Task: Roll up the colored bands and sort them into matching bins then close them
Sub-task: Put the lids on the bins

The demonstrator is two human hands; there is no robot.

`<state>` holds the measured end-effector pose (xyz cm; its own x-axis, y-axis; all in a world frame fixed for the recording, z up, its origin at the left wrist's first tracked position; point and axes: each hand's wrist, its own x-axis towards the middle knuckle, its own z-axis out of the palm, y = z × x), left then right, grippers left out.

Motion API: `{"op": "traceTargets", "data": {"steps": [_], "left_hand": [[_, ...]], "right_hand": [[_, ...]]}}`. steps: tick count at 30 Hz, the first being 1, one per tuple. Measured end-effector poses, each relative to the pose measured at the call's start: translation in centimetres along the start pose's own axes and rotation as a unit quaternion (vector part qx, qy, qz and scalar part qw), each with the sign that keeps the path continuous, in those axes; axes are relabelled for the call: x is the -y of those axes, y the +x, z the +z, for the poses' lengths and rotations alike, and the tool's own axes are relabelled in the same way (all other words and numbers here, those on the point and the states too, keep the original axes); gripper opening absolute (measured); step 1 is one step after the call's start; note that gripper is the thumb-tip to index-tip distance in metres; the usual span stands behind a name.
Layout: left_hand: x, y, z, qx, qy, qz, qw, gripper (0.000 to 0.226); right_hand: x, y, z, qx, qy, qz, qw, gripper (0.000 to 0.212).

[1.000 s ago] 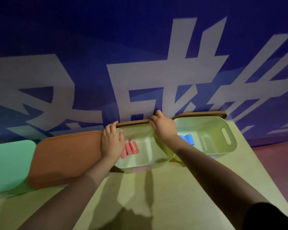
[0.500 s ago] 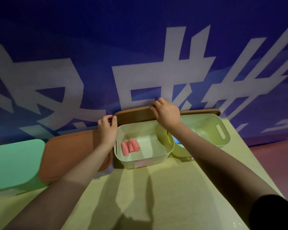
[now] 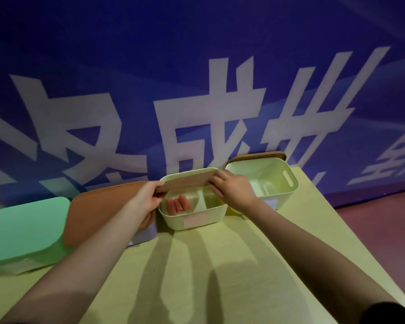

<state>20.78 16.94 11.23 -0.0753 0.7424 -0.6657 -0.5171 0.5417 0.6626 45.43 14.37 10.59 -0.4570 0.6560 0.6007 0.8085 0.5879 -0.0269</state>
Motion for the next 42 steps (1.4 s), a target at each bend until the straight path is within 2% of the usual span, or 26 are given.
{"op": "traceTargets", "data": {"steps": [3,6,11,14,15,17,18,21,22,23,25,28,29,31,32,34,38,42], "left_hand": [[1.5,-0.4,-0.7,0.037,-0.014,0.041,0.998,0.035],[2.6,-0.2,-1.4,0.058,-0.016,0.058,0.997,0.043],[4.3,1.0,-2.0,0.036,0.003,0.062,0.997,0.050],[5.1,2.0,-2.1,-0.026,0.119,0.104,0.987,0.051],[5.2,2.0,-1.9,-0.056,0.187,0.129,0.972,0.048],[5.1,1.8,-1.4,-0.116,0.330,0.177,0.920,0.038],[5.0,1.7,-1.4,-0.143,0.402,0.194,0.883,0.036],[4.3,1.7,-2.1,-0.198,0.599,0.225,0.743,0.040],[4.0,1.8,-2.3,-0.203,0.634,0.233,0.709,0.042],[3.6,2.2,-2.6,-0.202,0.653,0.238,0.690,0.044],[3.3,2.6,-2.7,-0.192,0.666,0.257,0.674,0.047],[2.9,3.9,-1.8,-0.160,0.662,0.294,0.670,0.048],[2.8,4.3,-1.2,-0.147,0.664,0.312,0.664,0.049],[2.6,5.3,0.0,-0.117,0.678,0.346,0.638,0.048],[2.6,5.8,0.5,-0.104,0.689,0.354,0.624,0.048],[2.5,6.9,1.1,-0.090,0.705,0.348,0.612,0.047],[3.2,8.9,0.4,-0.105,0.704,0.317,0.626,0.048],[3.7,9.7,0.1,-0.136,0.703,0.334,0.613,0.043]], "right_hand": [[0.8,-3.1,1.0,0.035,0.011,0.002,0.999,0.031],[1.4,-4.8,1.9,0.059,0.012,0.044,0.997,0.029],[1.2,-5.3,3.3,0.138,0.035,0.111,0.984,0.011],[1.2,-5.3,4.1,0.174,0.062,0.125,0.975,0.015],[1.3,-5.2,4.2,0.182,0.070,0.125,0.973,0.016],[1.0,-5.1,4.6,0.181,0.087,0.117,0.973,0.019],[0.7,-5.0,4.8,0.181,0.092,0.113,0.973,0.022],[-0.3,-4.2,5.0,0.188,0.101,0.086,0.973,0.031],[-0.6,-3.9,5.1,0.190,0.115,0.078,0.972,0.030],[-1.0,-3.4,5.4,0.192,0.131,0.075,0.970,0.028],[-1.5,-2.7,5.7,0.166,0.140,0.087,0.972,0.032],[-2.0,-1.2,7.2,0.126,0.105,0.148,0.975,0.037],[-2.1,-0.7,7.7,0.138,0.084,0.168,0.972,0.041],[-1.9,0.5,8.7,0.218,0.041,0.200,0.954,0.060],[-1.7,1.0,9.2,0.259,0.022,0.212,0.942,0.070],[-1.2,1.9,10.3,0.312,-0.001,0.228,0.922,0.078],[-0.7,2.0,11.1,0.310,-0.029,0.232,0.922,0.088],[-0.6,1.7,11.4,0.299,-0.032,0.225,0.927,0.080]]}}
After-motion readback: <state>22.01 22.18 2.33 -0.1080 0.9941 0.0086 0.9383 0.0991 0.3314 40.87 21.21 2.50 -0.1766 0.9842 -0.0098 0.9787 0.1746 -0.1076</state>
